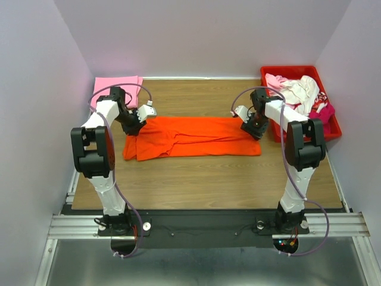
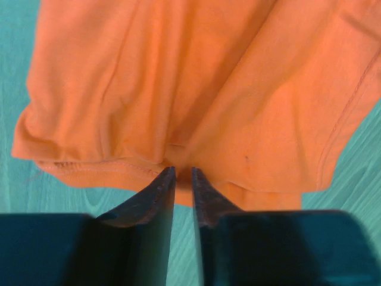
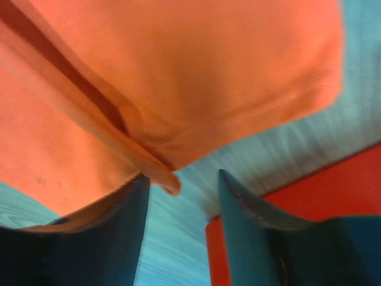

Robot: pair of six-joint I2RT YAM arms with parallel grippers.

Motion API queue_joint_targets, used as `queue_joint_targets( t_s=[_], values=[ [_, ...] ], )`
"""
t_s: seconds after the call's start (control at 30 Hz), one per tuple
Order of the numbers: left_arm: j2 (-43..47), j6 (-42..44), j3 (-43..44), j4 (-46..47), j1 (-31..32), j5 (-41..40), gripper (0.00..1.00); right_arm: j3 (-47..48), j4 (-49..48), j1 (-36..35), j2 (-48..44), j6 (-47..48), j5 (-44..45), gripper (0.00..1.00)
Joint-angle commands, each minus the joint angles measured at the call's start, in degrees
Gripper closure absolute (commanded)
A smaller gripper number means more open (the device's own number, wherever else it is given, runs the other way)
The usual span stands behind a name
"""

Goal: Fold and stack the t-shirts
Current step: Fold the tshirt

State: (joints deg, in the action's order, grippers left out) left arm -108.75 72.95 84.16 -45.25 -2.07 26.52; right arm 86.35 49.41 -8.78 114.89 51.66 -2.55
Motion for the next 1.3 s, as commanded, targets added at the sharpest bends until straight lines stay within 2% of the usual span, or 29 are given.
queue_joint_targets(
  t_s=[0.0, 0.03, 0.17, 0.2, 0.33, 0.53, 0.8, 0.97, 1.0, 1.03, 1.07, 1.1, 1.17, 1.2, 1.27],
  values=[
    [2.7, -4.4, 2.7, -0.1, -3.2, 3.7, 0.48, 3.2, -0.2, 1.3, -4.1, -4.0, -0.2, 0.43],
    [3.5, -5.6, 2.4, 0.3, -4.5, 4.6, 0.35, 3.1, -0.2, 1.6, -5.3, -6.0, -0.6, 0.42],
    [9.6, -7.1, -0.7, -2.5, -9.8, 8.6, 0.31, -1.4, 0.6, 3.1, -10.6, -10.9, -5.1, 0.42],
    [10.8, -7.3, -3.4, -2.6, -10.8, 8.9, 0.23, -2.5, 1.0, 4.0, -11.5, -11.9, -6.1, 0.42],
    [15.8, -7.0, -11.6, -2.0, -15.5, 11.3, 0.23, -7.0, 2.6, 6.4, -13.8, -17.3, -12.2, 0.42],
    [18.8, -6.8, -20.9, 0.1, -17.8, 13.7, 0.23, -12.3, 2.3, 7.7, -14.1, -22.7, -17.0, 0.43],
    [16.4, -7.8, -24.7, 5.8, -17.7, 14.6, 0.24, -12.3, -2.5, 8.5, -10.2, -27.5, -19.3, 0.44],
    [13.3, -8.0, -24.7, 6.5, -17.8, 15.5, 0.35, -11.4, -3.9, 8.5, -7.1, -28.7, -20.0, 0.5],
    [13.0, -8.0, -24.8, 6.8, -17.8, 15.3, 0.37, -11.2, -4.2, 8.5, -6.6, -28.8, -19.7, 0.53],
    [12.7, -8.1, -24.9, 7.0, -17.7, 15.1, 0.39, -10.8, -4.3, 8.5, -6.3, -28.7, -19.2, 0.6],
    [12.4, -8.1, -24.9, 7.2, -17.8, 15.0, 0.44, -10.6, -4.4, 8.5, -6.0, -28.8, -19.1, 0.63],
    [11.6, -8.3, -24.8, 7.3, -17.8, 14.9, 0.48, -10.3, -4.5, 8.5, -5.5, -28.8, -19.0, 0.71],
    [10.3, -8.3, -24.3, 6.7, -17.7, 14.6, 0.65, -10.1, -4.3, 8.5, -4.9, -28.8, -18.5, 0.83],
    [10.1, -8.3, -24.3, 6.2, -17.8, 14.5, 0.71, -10.0, -4.2, 8.5, -4.9, -28.9, -18.5, 0.83],
    [10.0, -7.6, -24.5, 5.1, -17.8, 13.8, 0.86, -10.6, -4.2, 8.5, -5.5, -28.4, -17.6, 0.9]
  ],
)
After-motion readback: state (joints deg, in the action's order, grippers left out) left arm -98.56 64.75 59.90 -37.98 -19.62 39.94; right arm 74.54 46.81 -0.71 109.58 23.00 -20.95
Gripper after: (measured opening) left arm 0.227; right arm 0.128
